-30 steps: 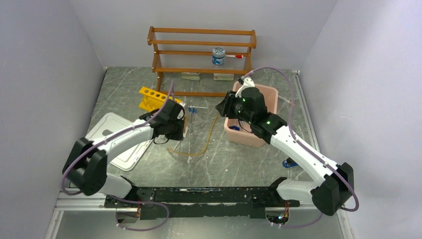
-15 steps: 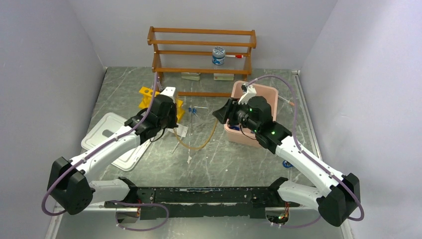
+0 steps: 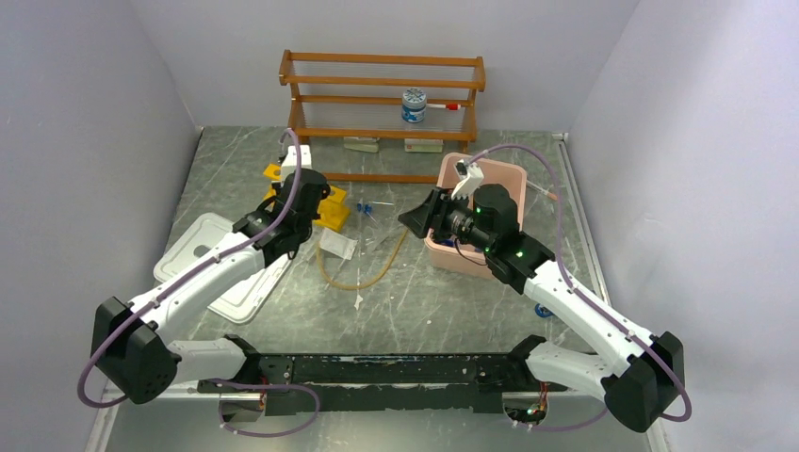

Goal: Organize the chemistry lab equipment

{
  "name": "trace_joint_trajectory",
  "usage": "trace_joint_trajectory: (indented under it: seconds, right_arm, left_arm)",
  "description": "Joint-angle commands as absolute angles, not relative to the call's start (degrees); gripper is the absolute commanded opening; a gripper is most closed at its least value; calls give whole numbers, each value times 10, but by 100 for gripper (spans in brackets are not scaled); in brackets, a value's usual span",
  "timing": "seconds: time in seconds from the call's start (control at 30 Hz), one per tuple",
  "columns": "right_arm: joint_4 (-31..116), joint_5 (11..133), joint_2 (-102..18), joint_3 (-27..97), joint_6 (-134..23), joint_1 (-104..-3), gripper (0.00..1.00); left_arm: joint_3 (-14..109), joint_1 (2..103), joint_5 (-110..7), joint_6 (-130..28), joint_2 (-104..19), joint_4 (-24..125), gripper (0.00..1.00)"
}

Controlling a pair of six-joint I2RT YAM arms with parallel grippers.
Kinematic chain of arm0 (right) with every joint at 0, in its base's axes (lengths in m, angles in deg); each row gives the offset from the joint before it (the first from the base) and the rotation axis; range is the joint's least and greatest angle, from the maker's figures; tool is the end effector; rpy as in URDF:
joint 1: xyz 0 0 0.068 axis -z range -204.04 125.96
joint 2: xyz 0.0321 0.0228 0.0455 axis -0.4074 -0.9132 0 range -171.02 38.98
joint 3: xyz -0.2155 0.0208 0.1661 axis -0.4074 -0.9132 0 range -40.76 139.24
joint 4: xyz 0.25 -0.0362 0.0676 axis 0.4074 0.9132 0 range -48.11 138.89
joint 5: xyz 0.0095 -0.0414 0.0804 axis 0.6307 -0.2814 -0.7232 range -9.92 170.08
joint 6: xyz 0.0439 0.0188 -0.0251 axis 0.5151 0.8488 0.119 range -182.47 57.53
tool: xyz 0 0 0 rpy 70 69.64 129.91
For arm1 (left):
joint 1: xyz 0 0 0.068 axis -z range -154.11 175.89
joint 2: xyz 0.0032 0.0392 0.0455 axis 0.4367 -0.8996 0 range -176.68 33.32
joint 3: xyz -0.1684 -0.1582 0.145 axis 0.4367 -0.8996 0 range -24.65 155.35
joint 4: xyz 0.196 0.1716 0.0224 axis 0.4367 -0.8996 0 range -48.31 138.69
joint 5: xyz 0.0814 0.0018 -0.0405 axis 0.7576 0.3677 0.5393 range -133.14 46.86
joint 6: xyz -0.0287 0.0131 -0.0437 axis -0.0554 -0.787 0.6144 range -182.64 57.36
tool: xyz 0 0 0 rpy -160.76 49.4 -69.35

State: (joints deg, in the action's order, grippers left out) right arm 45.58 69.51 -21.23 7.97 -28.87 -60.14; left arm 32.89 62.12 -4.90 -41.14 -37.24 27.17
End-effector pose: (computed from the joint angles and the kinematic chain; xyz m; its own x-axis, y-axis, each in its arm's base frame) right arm 0.1950 0.1502 0.3242 -0.5757 0.2536 -0.7774 -0.4846 0.6599 0.5741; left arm 0.2295 -0.1409 0.3079 -0.4450 -0.0309 -0.8950 -0.1183 0.9927 0.0246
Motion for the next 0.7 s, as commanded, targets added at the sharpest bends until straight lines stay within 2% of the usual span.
trace_joint_trajectory:
  seconds: [0.0, 0.1, 0.3, 0.4, 0.67]
  right_arm:
    - [439, 684, -212, 97, -293, -606, 57]
    - [439, 672, -215, 101, -299, -606, 57]
    - [422, 607, -231, 111, -319, -607, 61]
    - [399, 573, -244, 116, -324, -611, 66]
    - [377, 538, -302, 157, -312, -624, 68]
  left_arm:
    - [363, 621, 72, -400, -388, 263, 5]
    - [385, 615, 12, -410, -392, 270, 5]
    - [444, 614, -346, -399, -391, 309, 5]
    - [461, 614, -469, -358, -397, 332, 5]
    - [435, 614, -620, -264, -397, 419, 5]
